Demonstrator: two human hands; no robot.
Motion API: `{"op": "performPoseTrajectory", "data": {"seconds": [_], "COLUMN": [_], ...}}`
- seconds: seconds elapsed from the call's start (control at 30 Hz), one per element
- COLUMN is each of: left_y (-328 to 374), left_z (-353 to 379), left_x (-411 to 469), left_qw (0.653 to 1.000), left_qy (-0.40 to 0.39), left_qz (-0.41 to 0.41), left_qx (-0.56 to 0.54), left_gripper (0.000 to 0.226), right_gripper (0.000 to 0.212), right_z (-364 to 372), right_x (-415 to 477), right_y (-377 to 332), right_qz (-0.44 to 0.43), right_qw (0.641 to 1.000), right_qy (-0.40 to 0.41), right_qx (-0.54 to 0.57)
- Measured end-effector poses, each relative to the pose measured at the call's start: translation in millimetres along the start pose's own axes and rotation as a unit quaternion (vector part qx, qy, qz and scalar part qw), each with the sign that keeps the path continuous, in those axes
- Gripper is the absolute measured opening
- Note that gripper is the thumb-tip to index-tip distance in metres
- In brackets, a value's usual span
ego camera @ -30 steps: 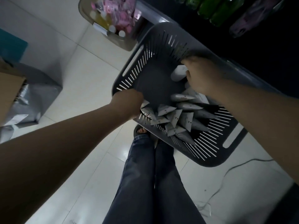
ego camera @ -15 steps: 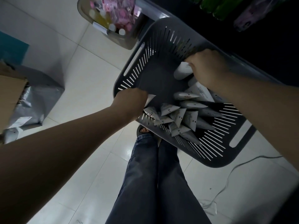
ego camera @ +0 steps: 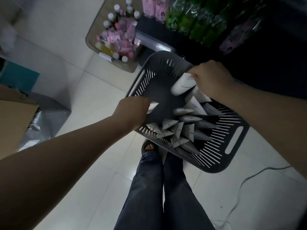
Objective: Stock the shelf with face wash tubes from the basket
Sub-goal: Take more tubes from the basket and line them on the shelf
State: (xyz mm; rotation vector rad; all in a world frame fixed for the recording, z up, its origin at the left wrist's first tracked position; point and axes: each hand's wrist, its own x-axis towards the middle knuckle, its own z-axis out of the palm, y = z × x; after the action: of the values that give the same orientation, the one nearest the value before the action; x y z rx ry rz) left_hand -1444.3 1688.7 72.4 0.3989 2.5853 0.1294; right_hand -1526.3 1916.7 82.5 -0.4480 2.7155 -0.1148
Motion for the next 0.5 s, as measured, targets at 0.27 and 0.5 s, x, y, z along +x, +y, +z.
{"op": "performPoseTrajectory", "data": {"seconds": [0.27, 0.5], "left_y": [19, 47], "left_z": [-80, -161], "left_x": [-8, -10], "left_qw": [0.996, 0.987], "left_qy": [0.061, 0.100], "left_qz": [0.033, 0.094], "left_qx": [0.050, 0.088], "left_gripper": [0.039, 0.028], "right_gripper": [0.030, 0.031], "right_z": [-85, -154], "right_x": [-40, -81], "right_y": [-1, 3], "right_qz": [0.027, 0.074], "right_qw": [0.996, 0.992], "right_qy": [0.049, 0.068], "right_qx": [0.074, 0.073]}}
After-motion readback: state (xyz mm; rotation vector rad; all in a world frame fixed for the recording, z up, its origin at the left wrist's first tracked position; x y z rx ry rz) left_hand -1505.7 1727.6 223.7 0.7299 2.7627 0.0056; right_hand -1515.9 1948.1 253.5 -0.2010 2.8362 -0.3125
